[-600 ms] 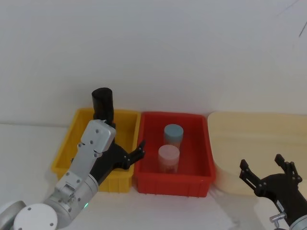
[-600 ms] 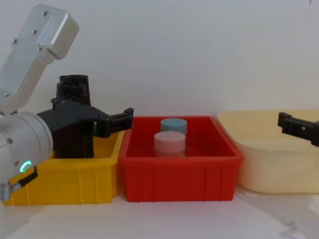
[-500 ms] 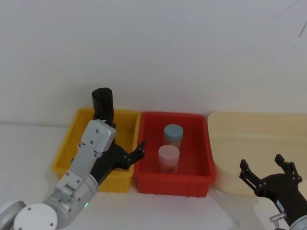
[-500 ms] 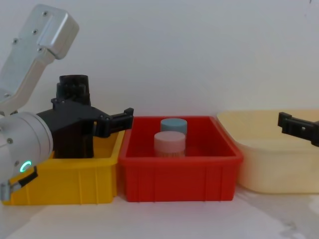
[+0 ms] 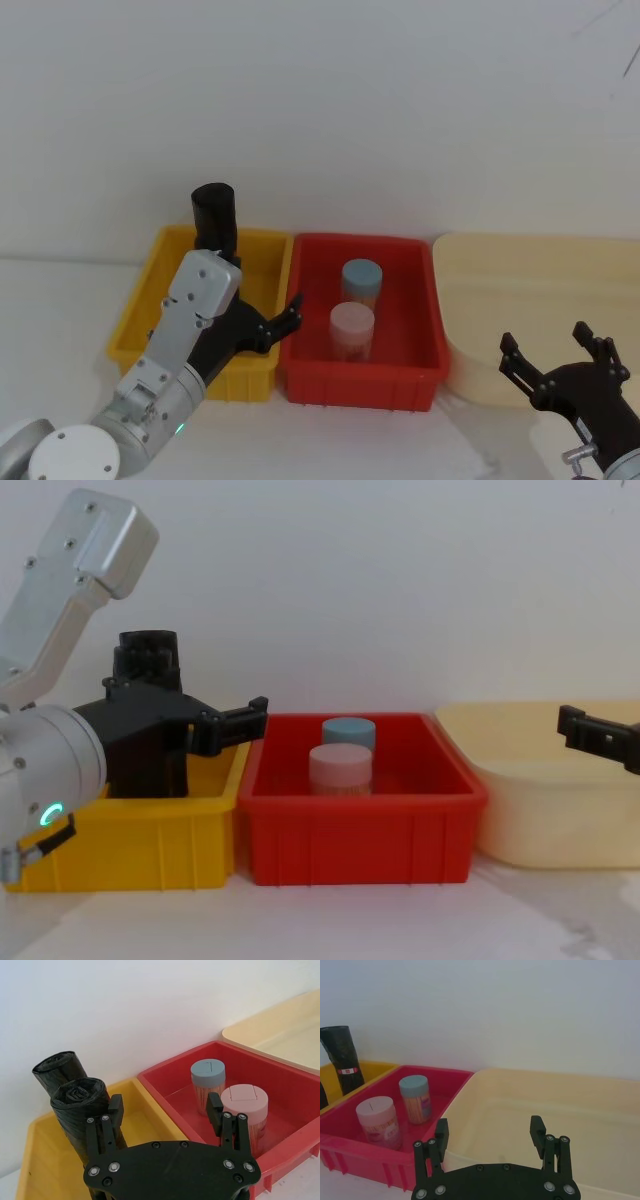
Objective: Pick up the garbage bag with the one hand and transfer it to the other hand.
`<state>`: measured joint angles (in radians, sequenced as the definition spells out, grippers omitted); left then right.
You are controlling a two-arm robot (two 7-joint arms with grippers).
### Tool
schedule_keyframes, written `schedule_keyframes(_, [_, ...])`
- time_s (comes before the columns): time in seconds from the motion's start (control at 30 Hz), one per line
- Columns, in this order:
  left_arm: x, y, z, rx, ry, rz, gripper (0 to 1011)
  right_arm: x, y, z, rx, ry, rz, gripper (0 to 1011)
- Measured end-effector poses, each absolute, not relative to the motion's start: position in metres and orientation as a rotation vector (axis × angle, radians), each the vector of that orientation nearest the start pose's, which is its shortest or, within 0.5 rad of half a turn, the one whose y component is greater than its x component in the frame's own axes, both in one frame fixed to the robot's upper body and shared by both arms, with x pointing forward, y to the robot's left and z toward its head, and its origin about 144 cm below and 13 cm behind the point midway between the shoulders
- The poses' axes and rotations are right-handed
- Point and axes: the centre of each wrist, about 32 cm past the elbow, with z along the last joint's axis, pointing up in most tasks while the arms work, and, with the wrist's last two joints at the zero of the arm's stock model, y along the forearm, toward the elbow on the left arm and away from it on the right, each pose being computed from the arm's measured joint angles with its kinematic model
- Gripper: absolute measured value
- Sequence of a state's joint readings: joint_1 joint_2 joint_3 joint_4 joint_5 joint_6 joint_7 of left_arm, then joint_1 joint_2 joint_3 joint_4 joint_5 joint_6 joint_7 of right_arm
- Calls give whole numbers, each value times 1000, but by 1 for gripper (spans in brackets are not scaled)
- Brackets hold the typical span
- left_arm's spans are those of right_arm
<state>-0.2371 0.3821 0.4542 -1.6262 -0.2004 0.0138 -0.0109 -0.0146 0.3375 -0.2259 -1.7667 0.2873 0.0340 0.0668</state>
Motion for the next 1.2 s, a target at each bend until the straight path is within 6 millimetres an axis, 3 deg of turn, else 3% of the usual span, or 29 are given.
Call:
schedule_keyframes(0.73, [492,198,1204,61,-268,1124,1002,439,-243,1189,18,-77,-1211,1002])
schedule_keyframes(1.2, [492,198,1204,61,-268,1124,1002,428,-254,1204,19,-134,-1071,1001])
